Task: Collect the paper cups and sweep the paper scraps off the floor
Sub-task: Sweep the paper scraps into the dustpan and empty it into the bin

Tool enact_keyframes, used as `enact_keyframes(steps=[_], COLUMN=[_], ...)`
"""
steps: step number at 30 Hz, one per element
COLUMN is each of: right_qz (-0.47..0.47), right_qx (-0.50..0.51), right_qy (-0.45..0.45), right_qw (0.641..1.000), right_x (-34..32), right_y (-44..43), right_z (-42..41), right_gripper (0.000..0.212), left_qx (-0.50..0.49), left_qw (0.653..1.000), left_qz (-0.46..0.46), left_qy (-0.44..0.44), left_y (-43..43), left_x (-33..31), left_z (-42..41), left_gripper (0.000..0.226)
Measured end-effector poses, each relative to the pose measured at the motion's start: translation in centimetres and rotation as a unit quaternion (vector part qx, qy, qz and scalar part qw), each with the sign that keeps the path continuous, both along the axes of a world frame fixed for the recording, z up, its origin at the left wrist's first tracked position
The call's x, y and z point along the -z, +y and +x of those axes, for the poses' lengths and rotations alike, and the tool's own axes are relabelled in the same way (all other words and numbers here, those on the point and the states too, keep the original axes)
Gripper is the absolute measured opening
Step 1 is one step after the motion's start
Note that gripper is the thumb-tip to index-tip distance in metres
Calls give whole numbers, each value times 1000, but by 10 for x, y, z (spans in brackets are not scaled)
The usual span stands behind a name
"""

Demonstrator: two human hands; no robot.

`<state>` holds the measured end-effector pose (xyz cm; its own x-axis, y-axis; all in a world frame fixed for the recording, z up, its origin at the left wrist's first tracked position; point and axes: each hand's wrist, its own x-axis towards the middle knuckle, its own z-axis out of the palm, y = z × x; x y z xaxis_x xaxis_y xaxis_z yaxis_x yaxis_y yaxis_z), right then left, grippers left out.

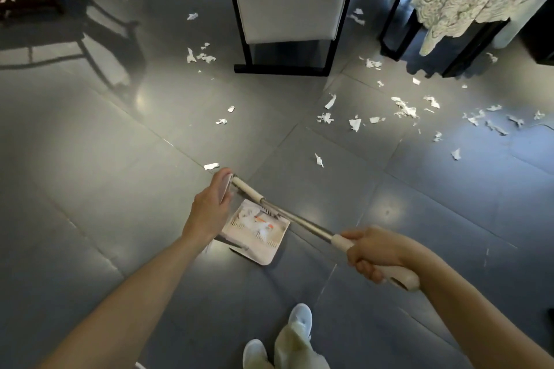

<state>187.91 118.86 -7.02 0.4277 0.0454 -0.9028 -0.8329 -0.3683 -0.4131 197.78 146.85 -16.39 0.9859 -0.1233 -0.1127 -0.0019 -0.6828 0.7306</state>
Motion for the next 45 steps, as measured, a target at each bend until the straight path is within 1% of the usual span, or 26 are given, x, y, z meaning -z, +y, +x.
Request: enact_keyframes(steps=[2,5,7,10,13,17,19,20,22,24,29,31,32,34,35,36,37,39,41,43,45], right_qz=[-32,-67,-77,-77,-94,-136,-153,-153,-154,-161,-198,-198,-194,-198,-206,-213,-208,-177,-145,-121,-97], right_qx=[-6,4,37,105,129,111,104,99,85,58,-12,-19,-18,-56,-84,-102,-110,-106,-100,-107,-103], right_qy=[-35,-61,-69,-74,-68,-65,-49,-37,-9,3,-3,12,22,19,14,13,15,31,39,48,43], right_qw=[999,996,994,989,985,982,982,982,984,985,980,980,981,979,975,972,972,978,984,986,989], right_x=[6,17,28,43,57,74,80,82,86,89,90,89,87,82,82,80,80,83,77,68,56], right_y=[-1,-11,-25,-55,-85,-111,-115,-116,-115,-112,-94,-84,-76,-53,-42,-28,-12,17,50,84,118], right_z=[10,40,68,112,150,197,213,219,229,235,232,220,211,190,178,165,153,130,114,101,92], right_gripper=[47,38,34,35,31,19,10,9,15,10,17,19,19,7,11,10,8,29,41,43,34], left_qx=[5,9,25,40,61,102,112,117,126,130,150,157,163,175,180,182,184,185,188,188,191], left_qw=[1000,1000,1000,999,998,993,991,989,987,986,981,980,979,977,976,977,977,979,980,980,980], left_qz=[5,5,14,19,28,60,65,68,75,79,93,93,95,98,95,90,84,73,68,60,53], left_qy=[-12,-14,-9,-1,17,25,42,53,67,72,76,77,76,76,75,71,64,45,25,15,10], left_y=[-3,-12,-21,-36,-51,-64,-63,-59,-48,-35,-3,8,13,21,25,28,32,38,43,48,59], left_x=[-3,-5,-5,-5,-4,-6,-8,-9,-11,-14,-14,-12,-11,-6,-4,0,3,5,4,2,-1], left_z=[12,40,65,103,140,176,187,192,199,202,197,191,188,181,179,177,176,176,178,178,176], left_gripper=[34,34,35,35,36,37,37,36,36,37,37,38,39,37,36,37,38,38,36,35,36])
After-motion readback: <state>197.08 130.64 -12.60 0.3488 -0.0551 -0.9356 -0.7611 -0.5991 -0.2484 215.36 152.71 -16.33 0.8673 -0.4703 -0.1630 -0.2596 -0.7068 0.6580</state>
